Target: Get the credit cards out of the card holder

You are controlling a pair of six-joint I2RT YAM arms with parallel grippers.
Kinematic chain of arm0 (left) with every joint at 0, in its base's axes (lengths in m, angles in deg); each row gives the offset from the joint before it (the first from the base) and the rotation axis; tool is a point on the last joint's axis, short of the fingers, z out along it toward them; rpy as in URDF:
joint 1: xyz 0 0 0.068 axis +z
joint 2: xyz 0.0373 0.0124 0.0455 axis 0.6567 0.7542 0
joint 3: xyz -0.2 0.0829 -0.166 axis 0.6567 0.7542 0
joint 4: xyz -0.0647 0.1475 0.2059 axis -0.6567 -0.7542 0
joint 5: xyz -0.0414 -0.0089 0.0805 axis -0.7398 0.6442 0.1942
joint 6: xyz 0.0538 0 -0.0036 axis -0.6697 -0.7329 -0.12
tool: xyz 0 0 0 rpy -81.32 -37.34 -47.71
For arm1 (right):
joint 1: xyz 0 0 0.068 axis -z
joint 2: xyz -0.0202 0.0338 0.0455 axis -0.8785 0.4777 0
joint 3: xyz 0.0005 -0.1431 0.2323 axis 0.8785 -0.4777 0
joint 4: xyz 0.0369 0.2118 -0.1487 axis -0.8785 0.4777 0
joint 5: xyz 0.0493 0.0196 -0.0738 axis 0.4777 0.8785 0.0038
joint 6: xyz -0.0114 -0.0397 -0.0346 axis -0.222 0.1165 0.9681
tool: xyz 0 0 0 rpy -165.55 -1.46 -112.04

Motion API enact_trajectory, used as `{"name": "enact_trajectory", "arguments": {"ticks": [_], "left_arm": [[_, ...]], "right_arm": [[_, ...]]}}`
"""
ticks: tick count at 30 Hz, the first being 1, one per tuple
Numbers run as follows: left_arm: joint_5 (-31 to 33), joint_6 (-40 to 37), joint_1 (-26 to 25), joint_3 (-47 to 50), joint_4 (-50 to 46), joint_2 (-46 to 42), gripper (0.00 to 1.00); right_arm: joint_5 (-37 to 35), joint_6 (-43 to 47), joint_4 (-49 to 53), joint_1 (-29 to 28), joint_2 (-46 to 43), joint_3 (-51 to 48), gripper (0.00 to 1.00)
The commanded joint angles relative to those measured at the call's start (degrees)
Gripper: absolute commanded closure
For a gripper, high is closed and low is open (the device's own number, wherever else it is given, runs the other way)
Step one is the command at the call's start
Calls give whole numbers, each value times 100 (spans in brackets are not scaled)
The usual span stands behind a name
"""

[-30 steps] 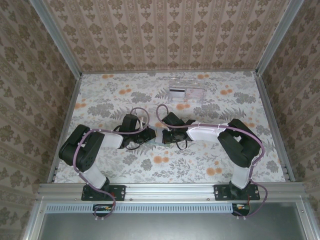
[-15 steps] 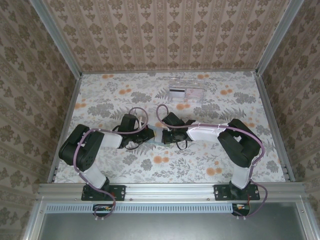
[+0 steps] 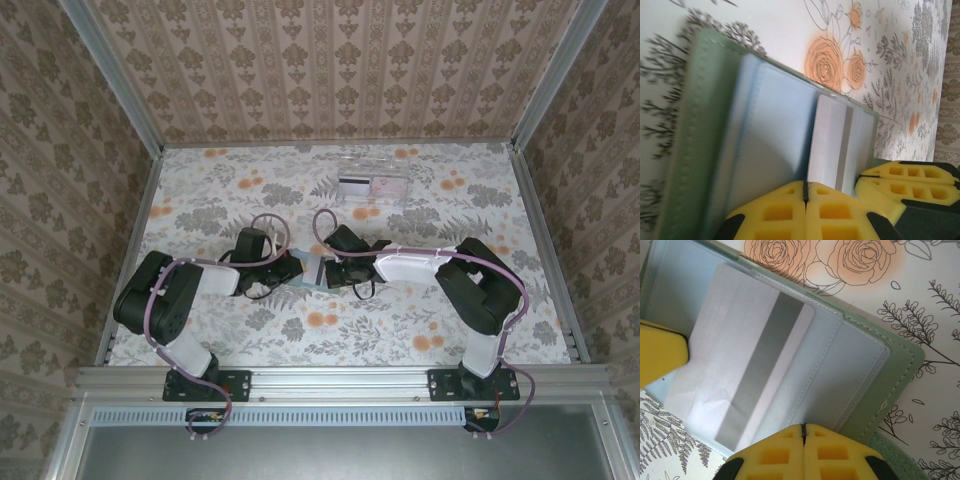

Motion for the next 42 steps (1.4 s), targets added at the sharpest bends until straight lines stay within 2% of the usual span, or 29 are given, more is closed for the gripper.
{"name": "enact_trajectory", "arguments": {"ticks": [1,18,30,34,42], "left_arm": [[22,-212,89,88,-184,-113,100],[-179,-684,656,271,-733,-765,100],[-142,-793,893,347,-1297,-1701,100],[74,-858,796,264,-1744,-2310,100],[1357,-1633,-82,-480,-3063,-3172,100]], "right_arm": [[-41,-85,290,32,57,-179,100],[-44,-83,271,29,-19,-213,100],[-66,-35,159,42,-359,-339,100],[-313,126,193,39,-992,-383,93],[-1261,479,145,96,-2688,-838,65]]}}
